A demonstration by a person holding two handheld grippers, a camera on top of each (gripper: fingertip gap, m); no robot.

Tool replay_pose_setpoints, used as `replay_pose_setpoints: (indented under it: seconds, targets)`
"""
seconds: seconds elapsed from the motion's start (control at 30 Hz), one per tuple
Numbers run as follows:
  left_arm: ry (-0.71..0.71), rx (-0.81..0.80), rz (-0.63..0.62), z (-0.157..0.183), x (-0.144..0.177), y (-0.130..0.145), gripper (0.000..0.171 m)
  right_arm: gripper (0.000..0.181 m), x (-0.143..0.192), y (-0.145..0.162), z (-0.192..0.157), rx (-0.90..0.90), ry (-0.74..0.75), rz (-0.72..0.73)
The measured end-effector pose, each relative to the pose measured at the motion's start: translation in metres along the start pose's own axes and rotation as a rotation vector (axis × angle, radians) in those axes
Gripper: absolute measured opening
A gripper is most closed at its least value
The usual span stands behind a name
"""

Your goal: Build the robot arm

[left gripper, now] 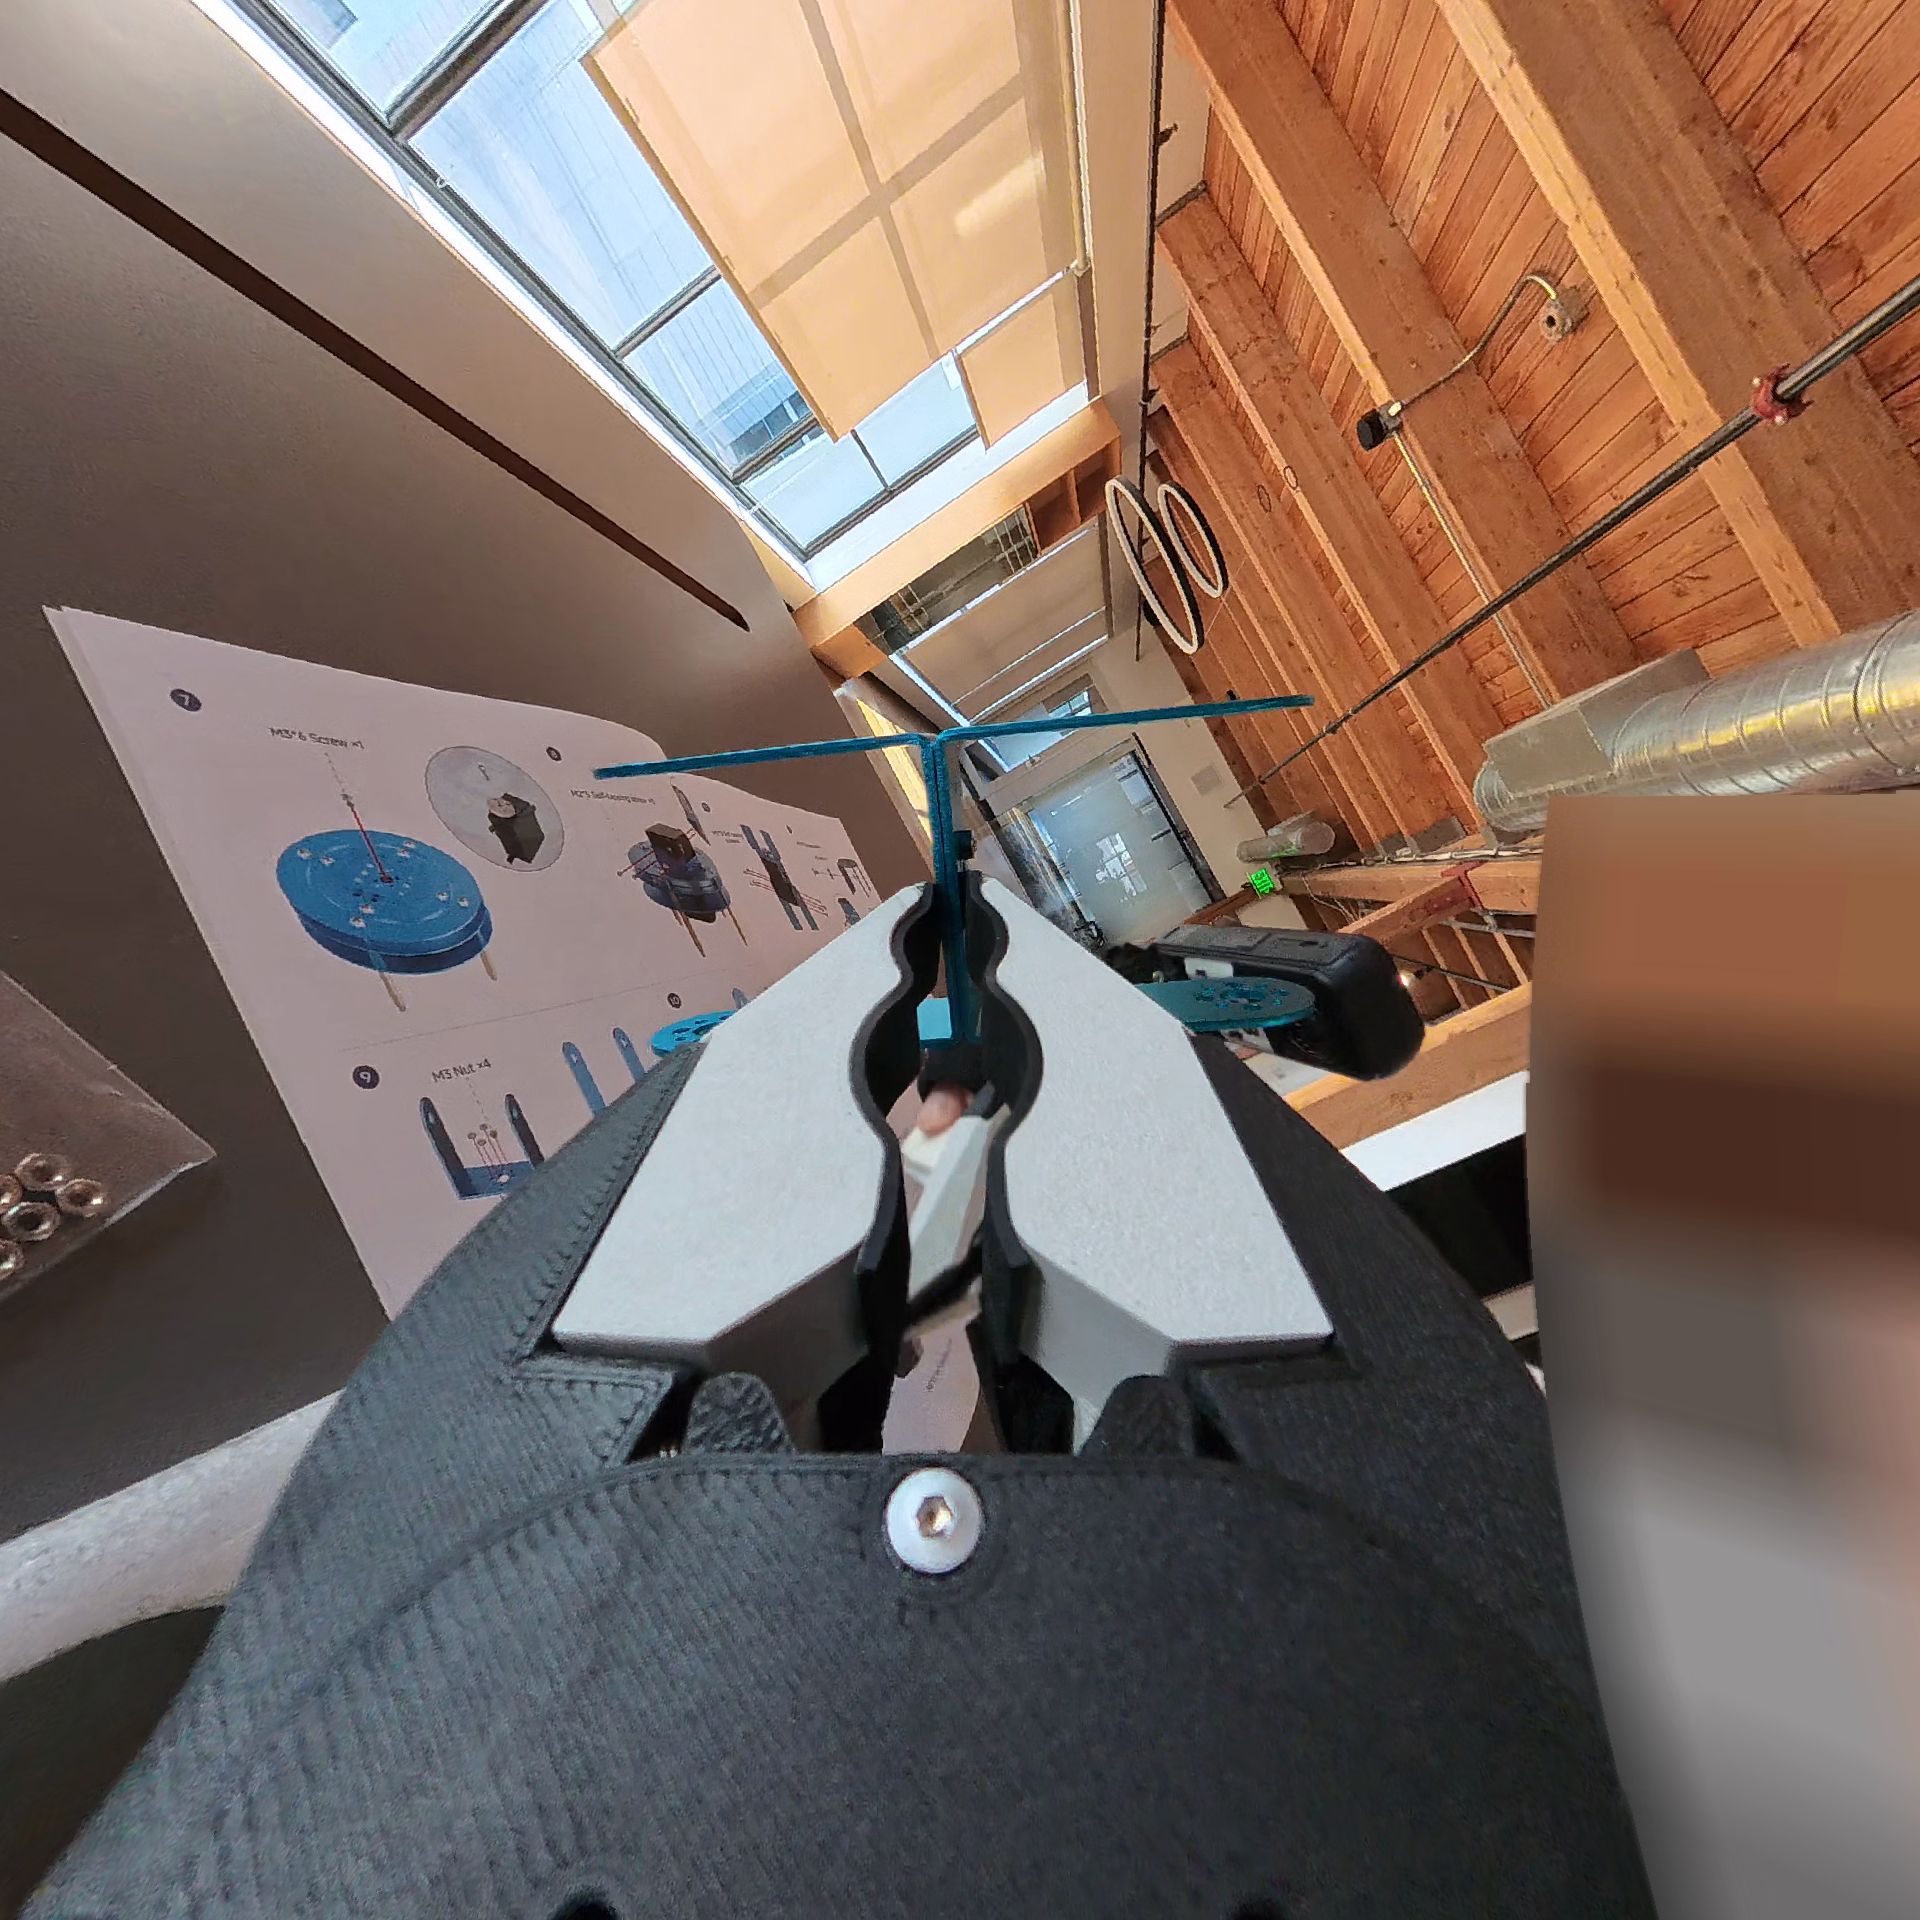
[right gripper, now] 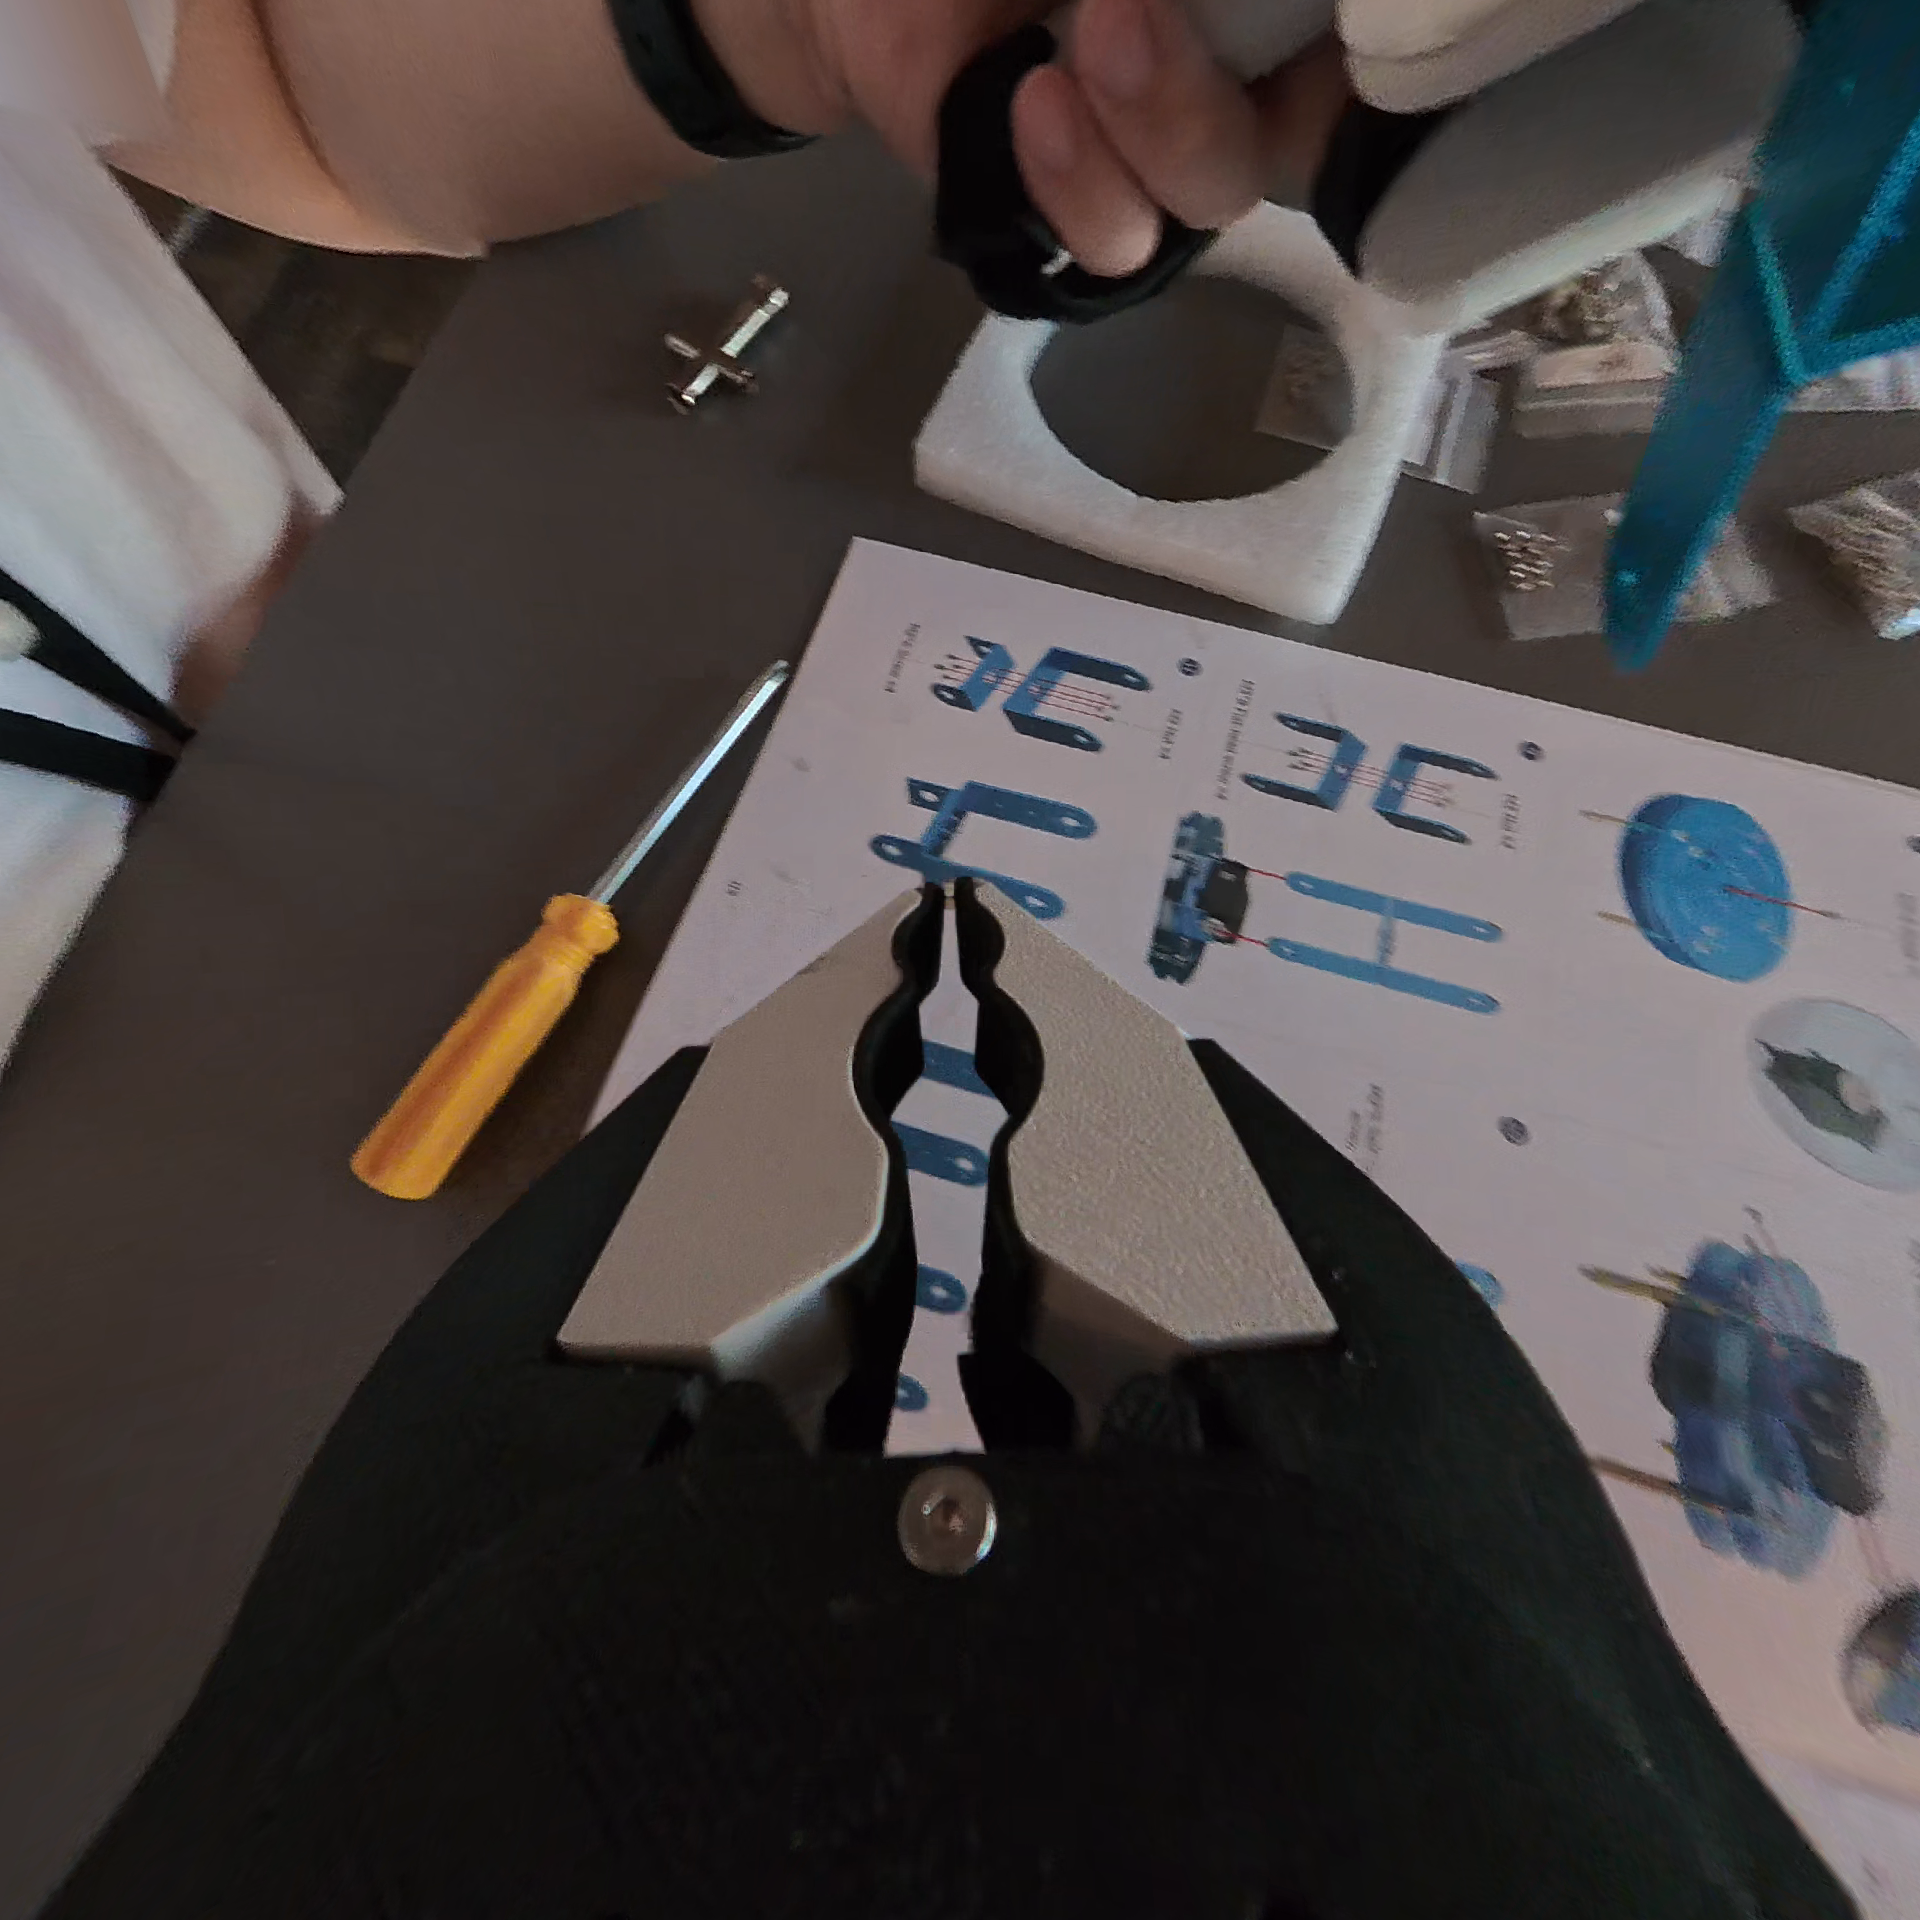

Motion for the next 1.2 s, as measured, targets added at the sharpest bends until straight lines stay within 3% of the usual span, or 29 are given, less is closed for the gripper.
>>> replay_pose_setpoints:
  seconds: [0.27,0.6,0.93,1.2]
  targets:
    - [0.001,-0.023,0.025,0.002,0.004,-0.008,0.002,0.001,0.015,0.023,0.036,0.34,0.304,-0.225]
    - [0.017,-0.064,0.033,0.008,0.005,-0.011,0.002,0.001,0.01,0.033,0.032,0.603,0.309,-0.312]
    - [0.057,-0.202,-0.01,0.024,-0.002,-0.002,0.002,0.002,0.009,0.034,0.028,0.932,0.365,-0.38]
    - [0.06,-0.276,-0.022,0.028,-0.004,0.001,0.002,0.002,0.012,0.036,0.031,0.96,0.375,-0.387]
Point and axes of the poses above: each gripper's, where its closed fingertips meet, x back along the fingers, y out of its underside, z = x × y across the jaws, the point moved 4 cm from there along x, back along the fingers, and after that the axes turned 11 degrees about z, right-handed, at the moved point
